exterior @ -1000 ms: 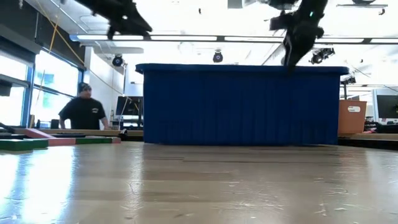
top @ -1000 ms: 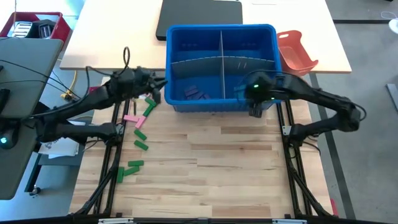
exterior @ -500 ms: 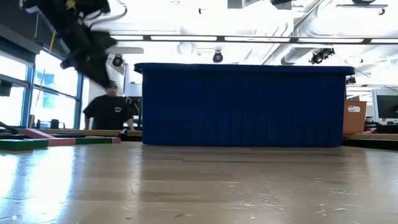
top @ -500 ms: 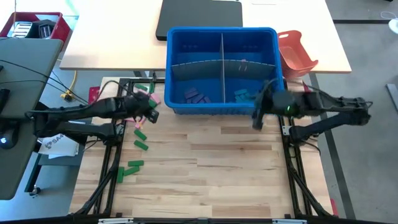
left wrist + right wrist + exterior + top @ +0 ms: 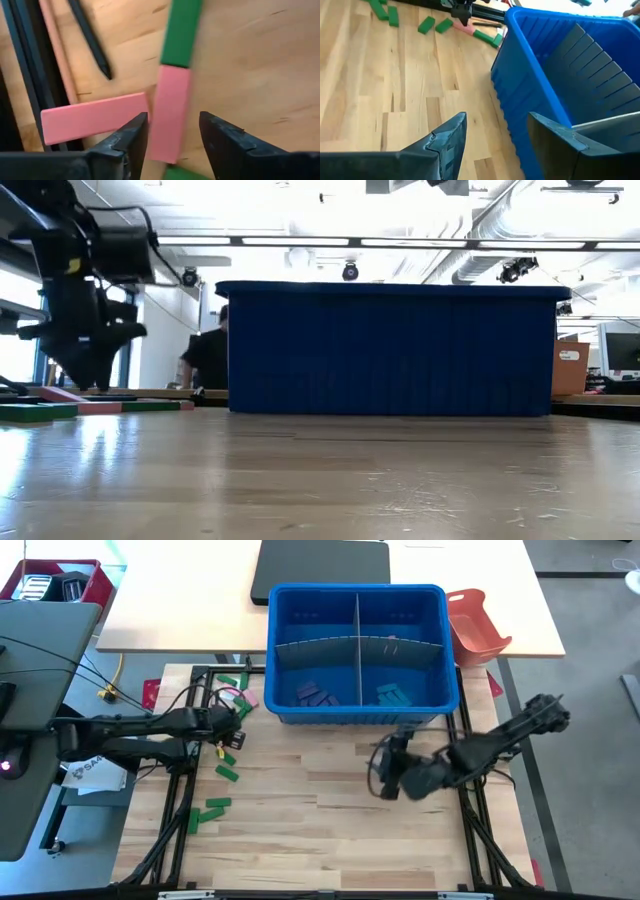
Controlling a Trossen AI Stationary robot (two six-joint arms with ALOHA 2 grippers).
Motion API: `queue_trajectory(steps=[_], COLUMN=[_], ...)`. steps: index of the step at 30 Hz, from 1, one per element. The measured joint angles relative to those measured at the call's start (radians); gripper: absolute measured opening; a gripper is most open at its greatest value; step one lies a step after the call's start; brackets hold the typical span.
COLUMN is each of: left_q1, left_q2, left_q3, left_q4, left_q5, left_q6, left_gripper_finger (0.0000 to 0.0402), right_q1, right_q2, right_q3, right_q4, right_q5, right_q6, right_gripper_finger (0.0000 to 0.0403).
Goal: Sort blocks
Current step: Put the pink block into the blue bin with the other pink block
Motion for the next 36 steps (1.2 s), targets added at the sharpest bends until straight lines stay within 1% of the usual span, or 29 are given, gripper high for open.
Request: queue_trajectory(steps=[2, 6, 9, 11, 14, 19, 25, 27, 29, 31, 33, 34, 36], left_q1=[0.021, 0.062, 0.099, 0.12, 0.133, 0.121, 0.066, 0.051, 0.033, 0.018, -0.001, -0.013, -0.043], left_q2=[0.024, 0.084, 0.138, 0.175, 0.214, 0.233, 0.217, 0.217, 0.217, 0.216, 0.216, 0.213, 0.197], left_q3=[-0.015, -0.03, -0.026, -0.024, -0.027, -0.025, -0.027, -0.027, -0.027, -0.027, -0.019, -0.009, 0.019], left_q4=[0.039, 0.177, 0.217, 0.218, 0.23, 0.258, 0.253, 0.247, 0.245, 0.245, 0.239, 0.227, 0.178], left_q5=[0.009, 0.017, 0.022, 0.007, 0.022, 0.066, 0.087, 0.101, 0.107, 0.11, 0.109, 0.101, 0.087], left_q6=[0.002, 0.087, 0.12, 0.136, 0.143, 0.133, 0.087, 0.086, 0.087, 0.093, 0.107, 0.122, 0.145], left_gripper_finger=[0.0182, 0.0186, 0.0186, 0.0186, 0.0186, 0.0186, 0.0184, 0.0173, 0.0152, 0.0118, 0.0073, 0.0051, 0.0046], right_q1=[0.024, 0.056, 0.071, 0.08, 0.091, 0.105, 0.105, 0.105, 0.105, 0.105, 0.105, 0.103, 0.097], right_q2=[0.037, 0.093, 0.112, 0.117, 0.117, 0.115, 0.115, 0.115, 0.115, 0.115, 0.115, 0.115, 0.121], right_q3=[0.0, 0.0, 0.0, 0.0, 0.0, 0.0, 0.0, 0.0, 0.0, 0.0, 0.0, 0.0, 0.0], right_q4=[0.001, 0.001, 0.001, 0.001, 0.003, 0.005, 0.017, 0.018, 0.018, 0.018, 0.019, 0.023, 0.048], right_q5=[0.037, 0.086, 0.093, 0.095, 0.1, 0.129, 0.129, 0.129, 0.129, 0.129, 0.121, 0.1, 0.038], right_q6=[0.029, 0.083, 0.121, 0.145, 0.157, 0.157, 0.157, 0.163, 0.18, 0.196, 0.21, 0.209, 0.178], right_gripper_finger=[0.0204, 0.0204, 0.0204, 0.0204, 0.0204, 0.0204, 0.0204, 0.0204, 0.0204, 0.0204, 0.0204, 0.0204, 0.0204])
